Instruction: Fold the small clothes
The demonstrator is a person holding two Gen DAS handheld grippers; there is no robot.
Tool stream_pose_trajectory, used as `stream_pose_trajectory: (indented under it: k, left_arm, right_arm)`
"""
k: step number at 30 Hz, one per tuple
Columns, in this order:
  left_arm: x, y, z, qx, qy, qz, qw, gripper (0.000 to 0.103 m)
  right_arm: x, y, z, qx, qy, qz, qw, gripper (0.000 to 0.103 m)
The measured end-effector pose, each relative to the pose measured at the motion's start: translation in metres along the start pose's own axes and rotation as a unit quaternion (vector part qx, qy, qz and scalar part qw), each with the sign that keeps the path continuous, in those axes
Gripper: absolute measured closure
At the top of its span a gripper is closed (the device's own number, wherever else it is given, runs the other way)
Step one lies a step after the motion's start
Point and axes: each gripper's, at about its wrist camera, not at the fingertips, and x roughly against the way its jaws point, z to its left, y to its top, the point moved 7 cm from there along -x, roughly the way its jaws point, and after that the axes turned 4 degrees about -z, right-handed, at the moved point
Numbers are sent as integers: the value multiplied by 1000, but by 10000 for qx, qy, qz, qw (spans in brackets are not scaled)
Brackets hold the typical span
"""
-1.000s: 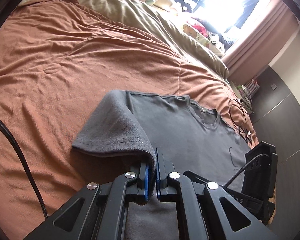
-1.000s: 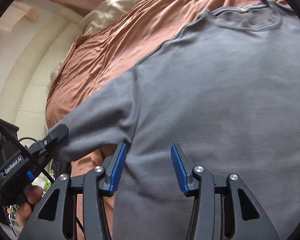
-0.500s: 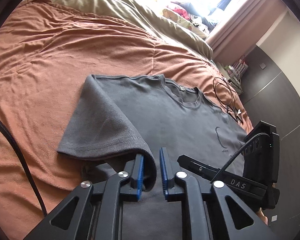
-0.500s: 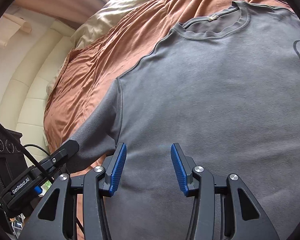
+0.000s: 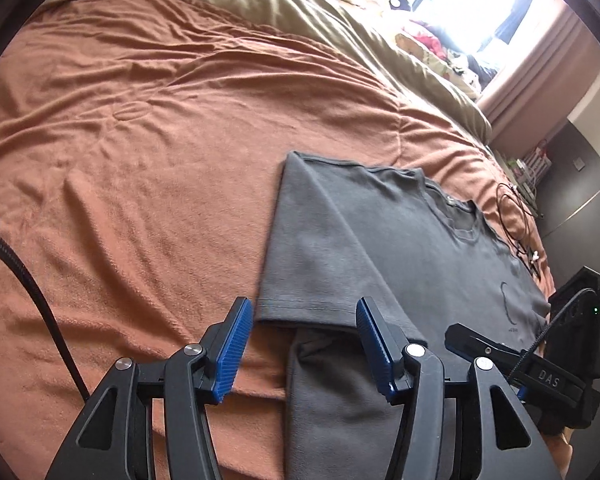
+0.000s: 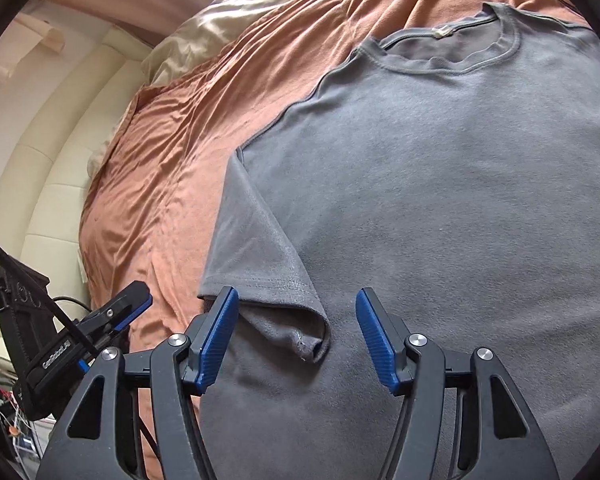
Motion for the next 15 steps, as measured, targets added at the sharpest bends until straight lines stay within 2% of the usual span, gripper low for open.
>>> stream_pose_trajectory:
  k: [3,4,6,8,10,13,14,15]
  left_arm:
    - [-19,-5,10,59,60,150,9999,47]
    - [-25,-6,13,58,109,183,9998,47]
    - [-35,-8,18,98,185,235,9995,49]
    - [-43,-10,20,128,162,294,9994,53]
    - [-49,-12,21,134,184,323,9992,58]
    - [-52,-12,17,106,136,337,9993,76]
    - [-53,-13,14,68,93,381,9992,88]
    - [-53,-13,11,-17,104,404,9991,94]
  right_arm:
    - [-13,1,1,65,-84,69,9999,44]
    - [-18,1,1,109,-113,96,9998,47]
    - [-27,1,1,179,-125,217,9995,61]
    - [-31,1,-1,235,-173,287,9992,85]
    - [-29,4,-2,294,-180,252,9991,97]
    - [-22,6,-4,283,-167,137,9994,99]
    - [-21,5,-3,279,-147,150,9994,99]
    - [-21,3,-3,266,-122,177,9994,99]
